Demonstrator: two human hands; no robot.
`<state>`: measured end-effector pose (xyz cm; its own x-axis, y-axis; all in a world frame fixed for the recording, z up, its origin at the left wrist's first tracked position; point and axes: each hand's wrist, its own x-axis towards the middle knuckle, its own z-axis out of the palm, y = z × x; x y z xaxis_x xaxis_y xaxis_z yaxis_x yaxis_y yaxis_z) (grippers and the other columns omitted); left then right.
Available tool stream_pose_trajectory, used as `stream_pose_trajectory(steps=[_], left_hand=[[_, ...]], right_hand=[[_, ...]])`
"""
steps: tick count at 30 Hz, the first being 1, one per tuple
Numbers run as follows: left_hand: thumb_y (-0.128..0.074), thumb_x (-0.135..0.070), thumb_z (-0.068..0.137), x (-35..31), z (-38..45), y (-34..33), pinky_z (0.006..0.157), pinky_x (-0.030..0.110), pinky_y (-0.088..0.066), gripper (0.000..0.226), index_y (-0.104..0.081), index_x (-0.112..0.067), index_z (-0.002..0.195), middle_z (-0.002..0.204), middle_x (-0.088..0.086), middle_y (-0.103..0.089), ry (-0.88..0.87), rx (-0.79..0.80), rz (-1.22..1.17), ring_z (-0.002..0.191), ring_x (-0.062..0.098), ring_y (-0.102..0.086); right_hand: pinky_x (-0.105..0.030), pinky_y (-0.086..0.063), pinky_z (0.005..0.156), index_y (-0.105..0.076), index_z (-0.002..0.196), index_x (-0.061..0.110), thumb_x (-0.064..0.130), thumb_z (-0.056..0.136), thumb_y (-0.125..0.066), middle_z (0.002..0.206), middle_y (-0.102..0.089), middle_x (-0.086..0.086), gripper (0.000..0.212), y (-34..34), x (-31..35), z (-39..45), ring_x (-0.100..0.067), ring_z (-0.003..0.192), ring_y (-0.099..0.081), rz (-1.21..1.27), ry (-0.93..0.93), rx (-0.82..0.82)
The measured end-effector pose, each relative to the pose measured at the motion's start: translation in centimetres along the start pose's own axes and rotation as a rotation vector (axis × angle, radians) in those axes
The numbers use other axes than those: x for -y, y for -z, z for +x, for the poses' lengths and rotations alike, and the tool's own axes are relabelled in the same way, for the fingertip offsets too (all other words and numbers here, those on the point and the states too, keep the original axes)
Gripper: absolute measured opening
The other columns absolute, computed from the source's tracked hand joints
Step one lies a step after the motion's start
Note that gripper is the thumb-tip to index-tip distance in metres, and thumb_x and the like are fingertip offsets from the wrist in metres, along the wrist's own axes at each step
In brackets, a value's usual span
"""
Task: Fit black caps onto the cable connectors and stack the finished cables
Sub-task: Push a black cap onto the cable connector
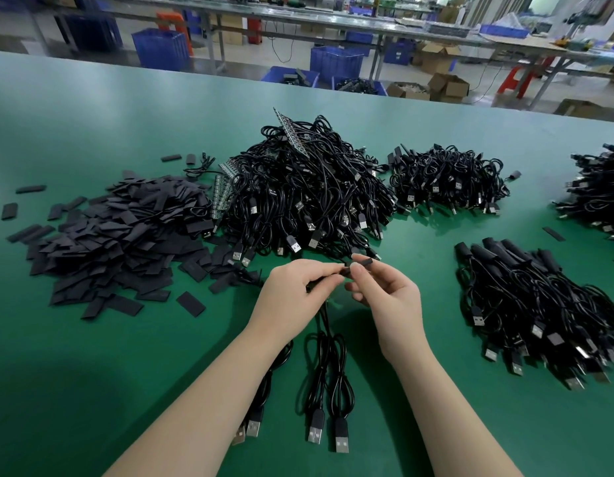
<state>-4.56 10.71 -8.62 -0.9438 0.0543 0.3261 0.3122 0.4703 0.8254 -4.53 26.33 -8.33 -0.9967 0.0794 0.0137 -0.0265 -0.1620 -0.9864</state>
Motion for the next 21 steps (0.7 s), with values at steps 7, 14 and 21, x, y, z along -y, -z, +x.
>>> stream_pose_trajectory(steps=[7,14,21], left_hand=[[-0.073,-0.037,0.084,-0.31,-0.12,0.1,0.077,0.026,-0.055,0.014,-0.076,-0.035,0.097,0.086,-0.024,-0.071,0.043,-0.1,0.033,0.085,-0.006,-0.065],[-0.07,-0.032,0.086,-0.28,-0.05,-0.1,0.083,0.025,-0.055,0.018,-0.075,-0.034,0.104,0.096,-0.02,-0.071,0.038,-0.053,0.053,0.093,-0.006,-0.063],[-0.074,-0.027,0.085,-0.22,-0.15,-0.02,0.08,0.02,-0.053,0.016,-0.077,-0.03,0.1,0.093,-0.019,-0.071,0.021,-0.094,0.061,0.091,-0.006,-0.063]], right_hand=[[-0.017,-0.052,0.068,-0.08,0.092,0.029,0.015,0.09,-0.072,0.091,-0.077,0.002,0.016,-0.53,-0.1,-0.23,-0.009,0.08,-0.068,0.023,-0.006,0.001],[-0.016,-0.053,0.068,-0.08,0.089,0.032,0.012,0.089,-0.073,0.091,-0.077,0.005,0.021,-0.59,0.04,-0.38,-0.01,0.083,-0.072,0.044,0.006,-0.039],[-0.016,-0.053,0.069,-0.08,0.089,0.036,0.013,0.088,-0.073,0.088,-0.077,0.005,0.024,-0.86,-0.04,-0.5,-0.009,0.079,-0.07,0.028,0.026,-0.037]])
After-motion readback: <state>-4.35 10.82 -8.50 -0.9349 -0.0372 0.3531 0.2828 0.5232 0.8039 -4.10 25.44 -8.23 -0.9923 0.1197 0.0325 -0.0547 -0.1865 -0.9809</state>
